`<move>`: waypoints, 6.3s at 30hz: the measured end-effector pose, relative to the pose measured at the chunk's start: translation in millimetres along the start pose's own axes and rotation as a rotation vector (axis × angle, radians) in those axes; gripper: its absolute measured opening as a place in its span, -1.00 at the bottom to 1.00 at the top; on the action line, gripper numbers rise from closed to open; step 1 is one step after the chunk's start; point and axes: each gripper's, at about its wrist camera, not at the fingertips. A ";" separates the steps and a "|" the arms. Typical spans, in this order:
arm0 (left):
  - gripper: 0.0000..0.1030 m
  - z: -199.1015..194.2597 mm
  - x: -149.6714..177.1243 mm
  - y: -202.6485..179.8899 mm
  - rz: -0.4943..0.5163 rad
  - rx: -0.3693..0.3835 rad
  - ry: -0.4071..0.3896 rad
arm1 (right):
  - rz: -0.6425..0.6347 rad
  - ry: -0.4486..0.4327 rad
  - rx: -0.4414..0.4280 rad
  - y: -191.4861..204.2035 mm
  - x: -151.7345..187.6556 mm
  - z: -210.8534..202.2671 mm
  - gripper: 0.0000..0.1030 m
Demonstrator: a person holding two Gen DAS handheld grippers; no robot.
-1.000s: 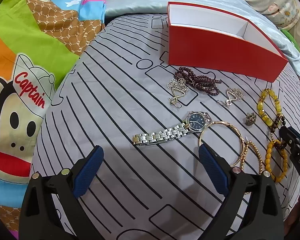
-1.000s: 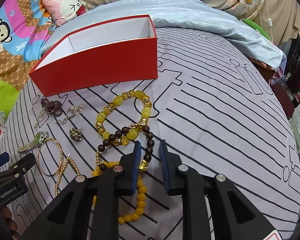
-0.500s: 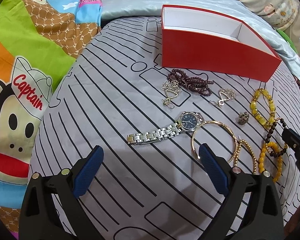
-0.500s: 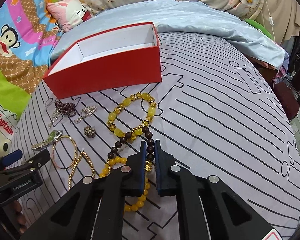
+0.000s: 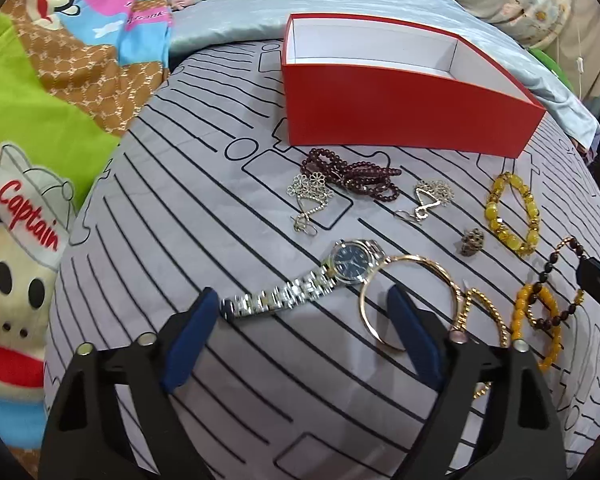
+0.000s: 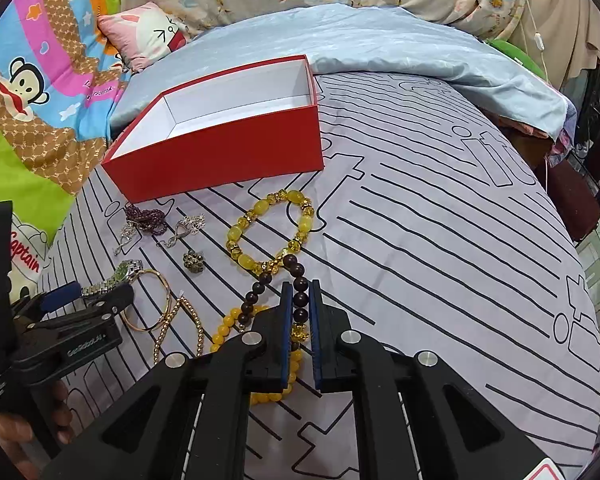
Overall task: Organize jewelry
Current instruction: 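Grasp the dark brown bead bracelet with the right tool while the left tool grasps the silver watch, then carry the watch and bead bracelet into the red box and open both tools, then lift both open tools out of the red box, then grasp the gold bangle with the left tool while the right tool grasps the yellow bead bracelet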
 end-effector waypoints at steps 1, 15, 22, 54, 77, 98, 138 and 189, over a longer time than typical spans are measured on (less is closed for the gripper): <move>0.47 3.7 -0.7 2.2 0.003 0.004 -0.001 | 0.001 0.001 -0.001 0.1 -0.2 0.3 -0.87; -0.08 12.6 -14.2 1.7 0.036 0.103 -0.068 | -0.005 0.008 -0.004 5.0 -0.3 3.6 -0.87; -0.48 7.0 -12.7 -1.3 0.009 0.133 -0.064 | -0.005 0.007 -0.007 7.0 0.2 2.3 -0.87; -0.53 -87.5 -51.4 2.7 -0.058 0.132 -0.195 | -0.002 -0.102 -0.137 12.9 -41.6 -44.7 -0.87; -0.53 1.1 -202.3 -9.7 -0.052 0.119 -0.305 | -0.031 -0.115 -0.317 45.0 -184.9 72.4 -0.86; 0.12 108.9 -224.2 -13.9 -0.058 0.026 -0.210 | -0.070 -0.001 -0.139 37.3 -192.1 183.3 -0.35; 0.34 -30.5 -31.8 15.3 -0.094 0.019 -0.120 | -0.054 -0.029 -0.085 -3.4 -23.4 -13.9 -0.05; -0.98 2.3 -5.8 -11.1 -0.067 0.125 -0.056 | 0.014 0.055 -0.074 -3.6 -23.0 69.9 -0.62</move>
Point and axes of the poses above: each gripper's, at about its wrist camera, not at the fingertips, and z roughly the way its jaws point, y to its left, x to its underside, and after that the axes turned 13 degrees about -y, right-handed
